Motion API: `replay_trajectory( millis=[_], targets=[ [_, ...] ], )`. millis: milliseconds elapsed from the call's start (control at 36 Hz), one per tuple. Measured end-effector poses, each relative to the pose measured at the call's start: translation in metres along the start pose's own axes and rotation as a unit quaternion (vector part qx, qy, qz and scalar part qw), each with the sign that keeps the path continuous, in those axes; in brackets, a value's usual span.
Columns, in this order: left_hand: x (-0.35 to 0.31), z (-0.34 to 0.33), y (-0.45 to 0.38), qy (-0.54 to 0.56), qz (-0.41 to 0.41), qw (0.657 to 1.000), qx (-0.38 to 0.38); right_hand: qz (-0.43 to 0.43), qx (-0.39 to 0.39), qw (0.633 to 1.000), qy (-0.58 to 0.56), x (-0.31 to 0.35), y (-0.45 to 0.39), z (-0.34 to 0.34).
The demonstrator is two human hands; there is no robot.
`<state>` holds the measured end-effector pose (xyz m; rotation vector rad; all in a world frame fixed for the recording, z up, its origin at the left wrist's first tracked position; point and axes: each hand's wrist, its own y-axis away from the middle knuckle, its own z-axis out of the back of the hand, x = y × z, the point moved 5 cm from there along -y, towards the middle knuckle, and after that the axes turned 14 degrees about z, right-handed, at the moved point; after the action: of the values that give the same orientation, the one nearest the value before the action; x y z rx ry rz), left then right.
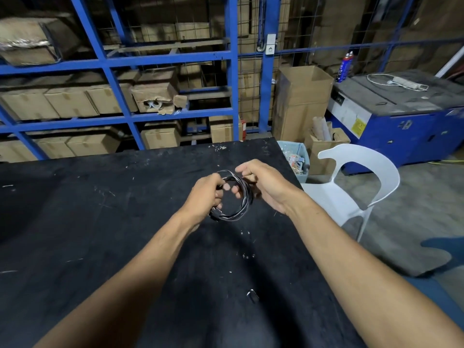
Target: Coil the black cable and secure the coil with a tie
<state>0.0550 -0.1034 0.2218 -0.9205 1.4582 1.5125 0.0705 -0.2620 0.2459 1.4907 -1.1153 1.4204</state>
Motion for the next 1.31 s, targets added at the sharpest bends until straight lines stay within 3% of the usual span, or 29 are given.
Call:
replay_trajectory(
  millis=[83,222,306,444,583,750,861,944,1028,1194,1306],
  targets=[
    [0.005,0.003,-0.003,0.095,-0.003,0.995,-0.013,0.036,-0.036,0.998,0.029,-0.008,0.002,0.011],
    [0.012,0.001,-0.004,0.173,-0.009,0.985,0.008,0.092,0.012,0.987,0.129,-0.024,0.01,0.007],
    [0.013,0.0,-0.007,0.159,-0.013,0.987,0.014,0.146,0.004,0.976,0.163,-0.02,0.011,0.008],
    [0.014,0.002,-0.006,0.122,-0.026,0.991,0.051,0.148,0.001,0.982,0.118,-0.011,0.009,0.018],
    [0.014,0.007,0.0,0.054,0.017,0.991,0.121,0.15,0.047,0.96,0.232,-0.008,0.005,0.022],
    [0.024,0.002,-0.002,0.052,0.072,0.988,0.123,0.159,0.082,0.94,0.291,-0.021,0.003,0.013],
    [0.041,0.003,-0.008,0.03,0.076,0.994,0.071,0.127,0.049,0.965,0.225,-0.043,0.007,0.011],
    [0.052,0.012,-0.013,0.016,0.072,0.997,0.021,0.093,-0.031,0.985,0.145,-0.071,0.014,0.02],
    [0.07,0.022,-0.016,0.016,0.076,0.997,-0.01,0.046,-0.1,0.973,0.204,-0.124,0.03,0.037],
    [0.102,0.031,-0.017,0.036,0.113,0.992,-0.05,-0.121,-0.012,0.921,0.371,-0.243,0.091,0.044],
    [0.128,0.034,-0.015,0.078,0.138,0.984,-0.076,-0.181,0.034,0.899,0.398,-0.293,0.125,0.039]
  ],
)
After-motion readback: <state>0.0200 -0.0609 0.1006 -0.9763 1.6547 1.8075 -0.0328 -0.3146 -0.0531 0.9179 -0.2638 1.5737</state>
